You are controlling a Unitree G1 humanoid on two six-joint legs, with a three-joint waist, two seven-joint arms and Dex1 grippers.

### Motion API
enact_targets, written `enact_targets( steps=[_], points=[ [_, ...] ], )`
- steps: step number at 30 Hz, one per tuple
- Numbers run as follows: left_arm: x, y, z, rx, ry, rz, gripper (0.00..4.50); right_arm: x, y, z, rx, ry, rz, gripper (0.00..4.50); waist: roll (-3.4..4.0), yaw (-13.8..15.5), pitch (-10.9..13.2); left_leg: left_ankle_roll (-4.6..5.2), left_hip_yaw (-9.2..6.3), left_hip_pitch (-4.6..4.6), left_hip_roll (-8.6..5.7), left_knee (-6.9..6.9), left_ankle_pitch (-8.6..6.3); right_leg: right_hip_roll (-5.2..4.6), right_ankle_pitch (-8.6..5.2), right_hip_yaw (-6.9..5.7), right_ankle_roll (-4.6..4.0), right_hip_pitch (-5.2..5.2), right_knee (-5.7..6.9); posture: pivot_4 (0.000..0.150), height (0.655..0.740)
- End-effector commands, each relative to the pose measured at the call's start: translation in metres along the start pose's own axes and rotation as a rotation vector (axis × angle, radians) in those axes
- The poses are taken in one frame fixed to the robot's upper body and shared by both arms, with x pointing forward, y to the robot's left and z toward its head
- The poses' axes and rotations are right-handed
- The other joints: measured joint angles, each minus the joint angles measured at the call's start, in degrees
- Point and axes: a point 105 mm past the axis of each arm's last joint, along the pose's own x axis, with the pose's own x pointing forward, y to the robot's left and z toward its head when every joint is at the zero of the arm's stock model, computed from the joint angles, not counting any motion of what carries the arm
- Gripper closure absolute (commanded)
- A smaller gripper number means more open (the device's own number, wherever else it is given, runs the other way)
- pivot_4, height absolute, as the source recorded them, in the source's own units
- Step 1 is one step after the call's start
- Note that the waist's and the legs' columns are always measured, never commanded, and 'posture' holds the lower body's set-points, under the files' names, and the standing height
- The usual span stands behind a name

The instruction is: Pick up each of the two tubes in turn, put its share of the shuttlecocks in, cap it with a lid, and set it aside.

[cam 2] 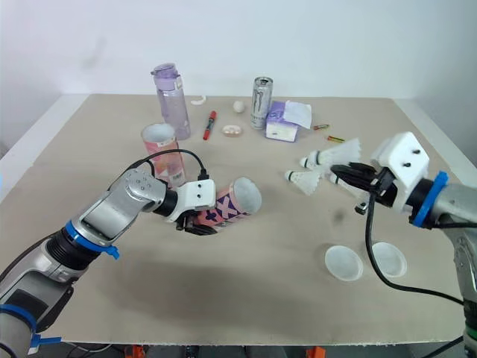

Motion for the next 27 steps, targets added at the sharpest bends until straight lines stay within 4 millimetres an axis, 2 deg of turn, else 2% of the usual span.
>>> enact_targets(
  steps=[1, 3, 5, 12, 16, 22, 24, 25, 27],
  points=[
    [0.000, 0.004, -0.009, -0.016, 0.038, 0.014, 1.58, 0.014, 0.027, 0.047, -0.191, -0.142, 0.153, 4.48, -0.01, -0.2, 0.0, 0.01, -0.01, 0.00, 0.01, 0.00, 0.01, 0.00, 0.01, -0.01, 0.00, 0.00, 0.00, 0.150, 0.7400],
    [0.000, 0.003, -0.007, -0.018, 0.034, 0.012, 1.58, 0.022, 0.049, 0.052, -0.258, -0.156, 0.260, 4.48, -0.10, -0.2, 0.0, 0.02, -0.04, -0.05, 0.01, 0.00, 0.02, 0.00, -0.01, -0.03, -0.02, 0.00, -0.01, 0.150, 0.7400],
    [0.001, 0.003, -0.006, -0.021, 0.030, 0.012, 1.58, 0.026, 0.059, 0.051, -0.295, -0.154, 0.310, 4.48, -0.12, -0.1, 0.0, 0.02, -0.04, -0.10, -0.01, 0.00, 0.02, -0.02, -0.06, -0.03, -0.01, -0.01, -0.01, 0.150, 0.7400],
    [0.001, 0.003, -0.006, -0.032, 0.026, 0.020, 1.58, 0.024, 0.065, 0.045, -0.346, -0.138, 0.375, 4.48, -0.12, -0.1, 0.0, 0.02, -0.04, -0.27, -0.12, 0.04, 0.02, -0.17, 0.02, -0.03, 0.25, -0.10, -0.05, 0.150, 0.7400],
    [0.001, 0.002, -0.005, -0.033, 0.024, 0.021, 1.58, 0.024, 0.076, 0.035, -0.359, -0.143, 0.422, 4.48, -0.12, -0.1, 0.0, 0.03, -0.06, -0.26, -0.11, 0.04, 0.02, -0.15, 0.02, -0.07, 0.23, -0.09, -0.05, 0.150, 0.7400],
    [0.001, 0.003, -0.005, -0.034, 0.024, 0.028, 1.58, 0.032, 0.084, 0.034, -0.354, -0.175, 0.441, 4.48, -0.12, -0.1, 0.0, 0.03, -0.05, -0.26, -0.11, 0.11, 0.03, -0.15, 0.03, -0.06, 0.18, -0.08, -0.04, 0.150, 0.7400],
    [0.001, 0.003, -0.005, -0.035, 0.023, 0.028, 1.58, 0.034, 0.084, 0.034, -0.346, -0.179, 0.440, 3.76, -0.12, -0.1, 0.0, 0.03, -0.05, -0.27, -0.11, 0.16, 0.03, -0.15, 0.02, -0.05, 0.15, -0.08, -0.04, 0.150, 0.7400],
    [0.002, 0.003, -0.005, -0.035, 0.024, 0.028, 1.58, 0.035, 0.083, 0.034, -0.346, -0.181, 0.439, 3.62, -0.12, -0.1, 0.0, 0.03, -0.05, -0.27, -0.11, 0.17, 0.03, -0.15, 0.02, -0.05, 0.15, -0.08, -0.04, 0.150, 0.7400],
    [0.002, 0.002, -0.006, -0.036, 0.024, 0.027, 1.58, 0.036, 0.082, 0.034, -0.344, -0.182, 0.436, 2.75, -0.12, -0.1, 0.0, 0.03, -0.05, -0.29, -0.11, 0.21, 0.03, -0.15, 0.02, -0.05, 0.13, -0.07, -0.04, 0.150, 0.7400]
  ],
)
